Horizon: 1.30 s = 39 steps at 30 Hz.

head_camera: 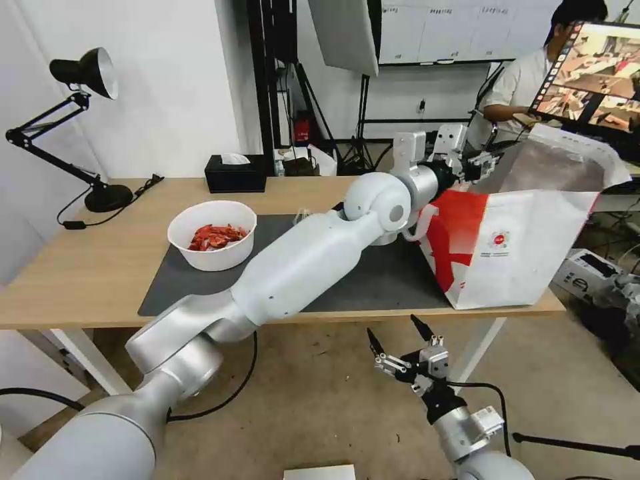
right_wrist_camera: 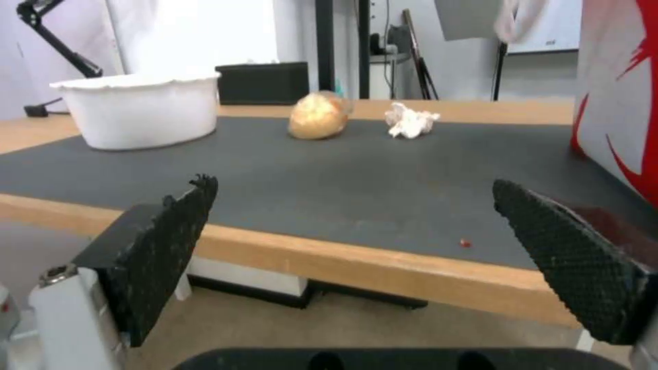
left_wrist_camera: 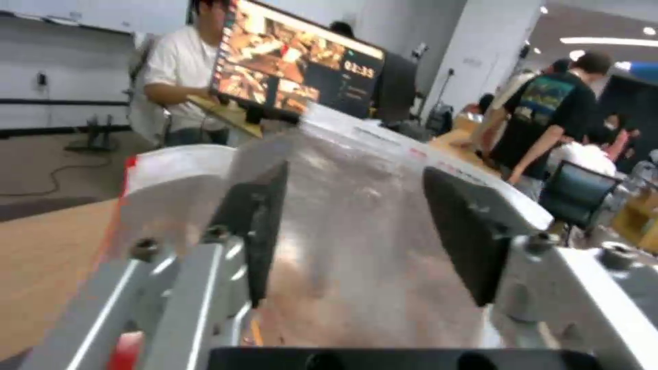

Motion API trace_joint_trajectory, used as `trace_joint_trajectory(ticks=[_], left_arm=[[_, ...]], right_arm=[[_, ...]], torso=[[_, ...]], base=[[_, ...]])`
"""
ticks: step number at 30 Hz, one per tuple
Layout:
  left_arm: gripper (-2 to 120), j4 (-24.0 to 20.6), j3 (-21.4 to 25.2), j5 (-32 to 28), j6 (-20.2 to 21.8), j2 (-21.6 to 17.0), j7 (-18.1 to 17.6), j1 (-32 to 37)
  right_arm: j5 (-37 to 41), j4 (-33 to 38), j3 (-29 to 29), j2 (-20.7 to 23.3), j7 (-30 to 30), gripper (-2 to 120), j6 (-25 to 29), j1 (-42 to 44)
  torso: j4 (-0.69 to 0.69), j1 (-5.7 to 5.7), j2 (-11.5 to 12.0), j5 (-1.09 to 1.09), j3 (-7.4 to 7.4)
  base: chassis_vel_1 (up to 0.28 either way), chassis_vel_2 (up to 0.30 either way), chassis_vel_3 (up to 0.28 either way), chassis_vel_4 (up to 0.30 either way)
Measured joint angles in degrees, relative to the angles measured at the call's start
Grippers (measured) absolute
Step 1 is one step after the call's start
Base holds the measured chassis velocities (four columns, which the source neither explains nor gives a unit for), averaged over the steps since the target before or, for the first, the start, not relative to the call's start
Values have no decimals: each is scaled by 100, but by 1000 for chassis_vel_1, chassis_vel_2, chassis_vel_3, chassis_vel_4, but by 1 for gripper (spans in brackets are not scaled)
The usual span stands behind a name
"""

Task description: Pick up the trash from the table and place it into the takeout bag.

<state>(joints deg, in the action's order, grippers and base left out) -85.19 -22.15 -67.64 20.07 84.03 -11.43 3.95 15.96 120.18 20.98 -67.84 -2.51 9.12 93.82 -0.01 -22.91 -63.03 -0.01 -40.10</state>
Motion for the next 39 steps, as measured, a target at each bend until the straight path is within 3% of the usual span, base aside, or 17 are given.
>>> trace_joint_trajectory(ticks=[4,7,11,12,19,24,27,28,30,39], left_arm=[[74,-280,158,29,-5,-310,-150,308],[88,-694,407,240,-26,-699,-214,763],[97,-909,519,381,-49,-902,-219,981],[99,-1130,635,539,-108,-1107,-219,1215],[100,-1746,1168,1374,-258,-1635,-174,2227],[100,-2057,1544,2336,-510,-1965,-30,2975],[100,-2370,2086,3147,-702,-2230,151,3753],[100,-2370,2086,3147,-702,-2230,151,3753],[100,-2619,2642,3480,-850,-2329,217,4509],[100,-2993,3532,3999,-1208,-2310,392,6078]], right_arm=[[42,39,4,-12,11,100,1,3],[71,68,21,-55,37,100,47,6],[72,78,25,-73,67,100,96,1],[70,101,26,-87,106,100,152,-16],[-24,122,15,-126,272,100,442,-120],[-134,122,23,-135,348,100,554,-146],[-257,127,55,-132,424,100,592,-150],[-257,127,55,-132,424,100,592,-150],[-336,100,129,-132,495,100,627,-155],[-372,62,251,-42,613,100,630,-131]], torso=[[3,0,0,-1,-1],[3,0,0,-1,-1],[1,0,0,-2,-1],[1,0,0,0,0],[1,0,0,-1,-1],[2,0,0,-2,-1],[1,0,0,0,0],[1,0,0,0,0],[1,0,0,0,0],[1,0,0,0,0]], base=[[0,0,0,0],[0,0,0,0],[0,0,0,0],[0,0,0,0],[0,0,0,0],[0,0,0,0],[0,0,0,0],[0,0,0,0],[0,0,0,0],[0,0,0,0]])
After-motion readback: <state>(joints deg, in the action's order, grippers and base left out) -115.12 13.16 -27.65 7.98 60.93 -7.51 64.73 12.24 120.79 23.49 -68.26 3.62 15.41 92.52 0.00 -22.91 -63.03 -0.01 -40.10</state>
